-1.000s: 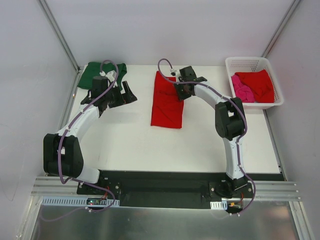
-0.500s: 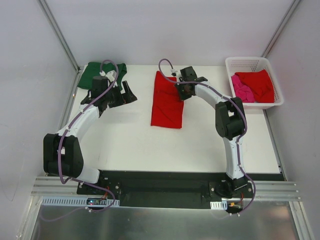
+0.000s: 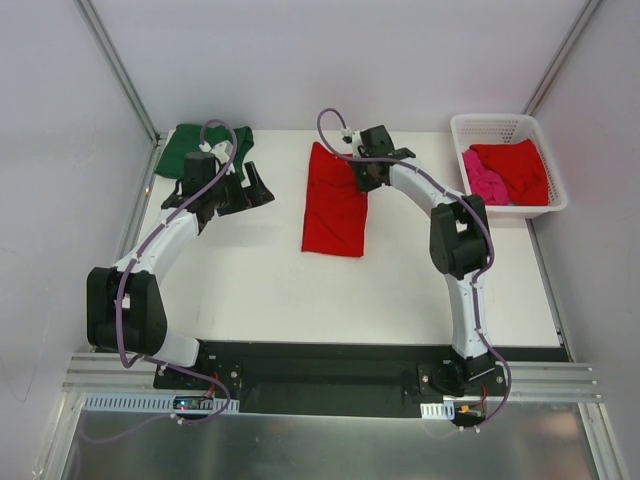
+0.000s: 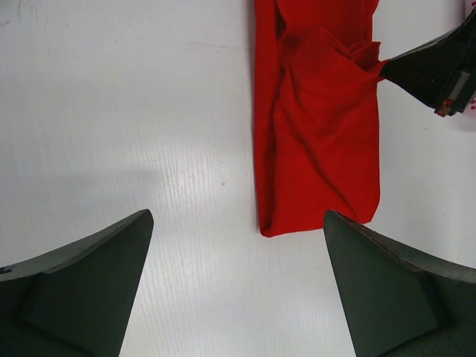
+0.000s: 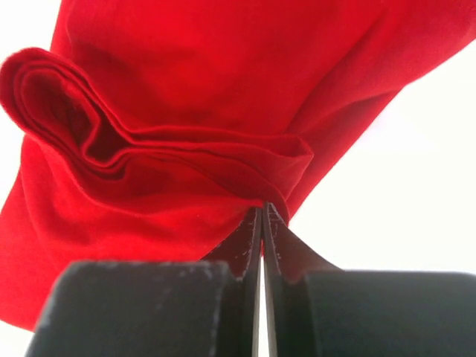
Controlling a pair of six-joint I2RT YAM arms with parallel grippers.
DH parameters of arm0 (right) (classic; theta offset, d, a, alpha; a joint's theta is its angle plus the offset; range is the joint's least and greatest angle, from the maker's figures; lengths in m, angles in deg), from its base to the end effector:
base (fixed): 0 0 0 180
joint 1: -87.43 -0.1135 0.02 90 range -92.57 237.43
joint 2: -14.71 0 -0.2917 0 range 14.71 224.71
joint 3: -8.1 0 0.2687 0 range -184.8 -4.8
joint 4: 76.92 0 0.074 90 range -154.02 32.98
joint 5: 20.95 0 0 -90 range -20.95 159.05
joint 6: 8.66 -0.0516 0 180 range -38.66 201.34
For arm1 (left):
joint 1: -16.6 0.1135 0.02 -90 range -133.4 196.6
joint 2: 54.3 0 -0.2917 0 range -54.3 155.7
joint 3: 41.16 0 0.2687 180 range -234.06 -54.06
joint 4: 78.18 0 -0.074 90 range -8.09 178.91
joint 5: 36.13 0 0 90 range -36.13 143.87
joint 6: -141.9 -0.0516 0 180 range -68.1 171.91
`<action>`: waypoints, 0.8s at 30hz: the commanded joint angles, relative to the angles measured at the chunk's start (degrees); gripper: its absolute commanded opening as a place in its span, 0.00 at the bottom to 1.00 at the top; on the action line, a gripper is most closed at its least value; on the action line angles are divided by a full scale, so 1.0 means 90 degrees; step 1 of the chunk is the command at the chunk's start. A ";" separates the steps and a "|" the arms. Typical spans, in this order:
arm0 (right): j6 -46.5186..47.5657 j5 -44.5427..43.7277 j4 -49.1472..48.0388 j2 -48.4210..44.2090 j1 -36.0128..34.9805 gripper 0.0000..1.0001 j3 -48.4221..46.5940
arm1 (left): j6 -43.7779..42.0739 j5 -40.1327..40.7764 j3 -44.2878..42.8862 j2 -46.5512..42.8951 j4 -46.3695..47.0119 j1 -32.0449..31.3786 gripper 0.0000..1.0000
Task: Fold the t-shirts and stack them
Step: Fold the tshirt
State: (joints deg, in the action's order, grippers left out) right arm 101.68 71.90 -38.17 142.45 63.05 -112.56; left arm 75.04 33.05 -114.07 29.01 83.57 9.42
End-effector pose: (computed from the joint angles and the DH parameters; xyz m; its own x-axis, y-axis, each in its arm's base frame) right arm 0.5023 0.2305 0.2210 -0.4583 -0.5889 -0.6657 -0.6432 0.7367 -0.2088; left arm 0.3525 -0.0629 0.2961 -0.6050 -0.2940 -0.7400 0.2051 0.8405 -0.5016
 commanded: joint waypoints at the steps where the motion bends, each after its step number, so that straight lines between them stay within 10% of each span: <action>1: -0.0033 -0.0219 -0.0040 0.0113 0.0004 0.01 -0.0399 | -0.0061 -0.0040 -0.0110 0.0011 0.0145 -0.0042 0.99; 24: 0.0123 -0.1225 -0.0069 0.0240 -0.0006 0.01 -0.0721 | -0.0002 -0.0361 -0.0139 0.0138 0.0183 -0.0052 0.99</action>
State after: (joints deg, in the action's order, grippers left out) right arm 102.42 62.46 -37.78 144.68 63.03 -116.13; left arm 75.06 32.90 -114.07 29.82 83.74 9.42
